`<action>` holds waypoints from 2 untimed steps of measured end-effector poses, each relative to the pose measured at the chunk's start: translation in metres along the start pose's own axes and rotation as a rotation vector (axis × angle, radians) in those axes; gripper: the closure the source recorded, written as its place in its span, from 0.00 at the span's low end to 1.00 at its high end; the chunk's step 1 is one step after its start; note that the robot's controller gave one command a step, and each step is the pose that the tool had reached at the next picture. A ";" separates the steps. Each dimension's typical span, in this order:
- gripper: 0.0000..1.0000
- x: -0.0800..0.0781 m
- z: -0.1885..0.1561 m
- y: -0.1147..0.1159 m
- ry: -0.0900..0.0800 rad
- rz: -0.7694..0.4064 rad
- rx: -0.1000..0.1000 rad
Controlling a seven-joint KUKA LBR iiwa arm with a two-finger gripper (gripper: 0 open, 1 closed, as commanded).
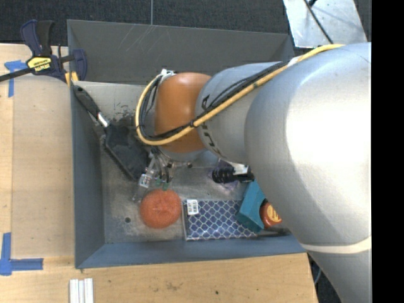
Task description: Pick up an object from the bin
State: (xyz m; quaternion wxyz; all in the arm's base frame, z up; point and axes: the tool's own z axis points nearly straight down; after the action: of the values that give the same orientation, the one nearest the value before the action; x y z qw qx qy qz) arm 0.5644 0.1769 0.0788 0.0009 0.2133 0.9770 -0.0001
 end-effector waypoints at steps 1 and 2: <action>1.00 0.008 0.002 -0.002 -0.017 0.006 -0.011; 1.00 0.008 0.003 -0.002 -0.016 0.006 -0.011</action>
Offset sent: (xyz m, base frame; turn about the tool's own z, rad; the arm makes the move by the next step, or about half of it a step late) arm 0.0000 0.0000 0.0000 0.0000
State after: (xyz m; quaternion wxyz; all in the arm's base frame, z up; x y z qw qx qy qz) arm 0.5566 0.1779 0.0763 0.0101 0.2162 0.9763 0.0037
